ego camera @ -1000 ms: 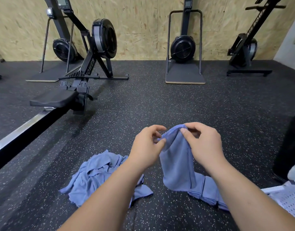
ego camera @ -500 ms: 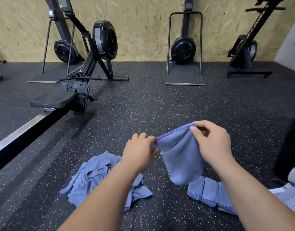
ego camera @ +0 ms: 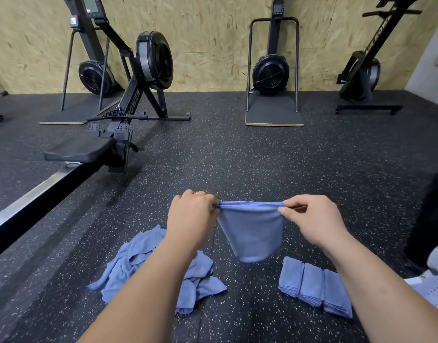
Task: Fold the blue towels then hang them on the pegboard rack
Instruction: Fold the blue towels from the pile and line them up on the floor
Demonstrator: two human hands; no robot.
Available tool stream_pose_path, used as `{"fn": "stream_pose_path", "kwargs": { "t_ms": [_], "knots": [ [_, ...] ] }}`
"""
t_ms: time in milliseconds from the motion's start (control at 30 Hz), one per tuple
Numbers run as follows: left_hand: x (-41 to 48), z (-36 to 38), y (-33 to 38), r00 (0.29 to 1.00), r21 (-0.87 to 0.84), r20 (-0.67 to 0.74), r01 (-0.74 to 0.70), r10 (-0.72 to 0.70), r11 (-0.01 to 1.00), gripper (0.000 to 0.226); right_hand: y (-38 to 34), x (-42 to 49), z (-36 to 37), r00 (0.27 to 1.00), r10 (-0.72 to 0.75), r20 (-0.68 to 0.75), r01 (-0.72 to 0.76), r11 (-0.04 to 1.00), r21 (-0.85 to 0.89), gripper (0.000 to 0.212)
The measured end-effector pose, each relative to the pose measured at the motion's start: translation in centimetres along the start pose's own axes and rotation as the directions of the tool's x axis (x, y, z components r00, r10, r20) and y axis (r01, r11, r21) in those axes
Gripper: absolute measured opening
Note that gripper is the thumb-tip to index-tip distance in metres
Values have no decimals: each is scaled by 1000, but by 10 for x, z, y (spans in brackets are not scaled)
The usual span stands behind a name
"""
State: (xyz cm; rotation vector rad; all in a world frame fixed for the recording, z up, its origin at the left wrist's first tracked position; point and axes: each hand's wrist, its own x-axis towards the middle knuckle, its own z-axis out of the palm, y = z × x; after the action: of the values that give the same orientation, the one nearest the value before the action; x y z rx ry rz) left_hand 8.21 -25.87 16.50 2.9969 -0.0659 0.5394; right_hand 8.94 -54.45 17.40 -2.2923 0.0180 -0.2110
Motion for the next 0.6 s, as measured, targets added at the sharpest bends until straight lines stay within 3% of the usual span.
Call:
{"fn": "stream_pose_path", "kwargs": {
  "t_ms": [100, 167, 267, 367, 433, 500, 600],
  "knots": [
    [2, -3, -4, 997, -261, 50, 64, -53, 963, 12, 0, 1, -4, 1000, 2, 11, -2, 1000, -15, 9],
    [1, -5, -6, 996, -453, 55, 87, -69, 887, 5, 3, 4, -7, 1000, 4, 12, -4, 1000, 10, 8],
    [0, -12, -7, 994, -647, 41, 100, -97, 756, 13, 8, 6, -11, 1000, 10, 30, -13, 996, 92, 8],
    [2, -16, -7, 995, -656, 52, 101, -88, 748, 28, 8, 6, -16, 994, -9, 112, -19, 969, 246, 5],
    [3, -18, -6, 994, -623, 72, 110, -83, 775, 18, 5, 4, -19, 985, -45, 165, -16, 937, 348, 6],
    [2, -21, -3, 989, -698, 93, 145, -112, 701, 5, 3, 3, -20, 980, -69, 188, -15, 910, 414, 5],
    [3, -24, 0, 978, -828, 115, 192, -176, 527, 4, 0, 3, -18, 975, -98, 201, -5, 888, 459, 2]
  ]
}}
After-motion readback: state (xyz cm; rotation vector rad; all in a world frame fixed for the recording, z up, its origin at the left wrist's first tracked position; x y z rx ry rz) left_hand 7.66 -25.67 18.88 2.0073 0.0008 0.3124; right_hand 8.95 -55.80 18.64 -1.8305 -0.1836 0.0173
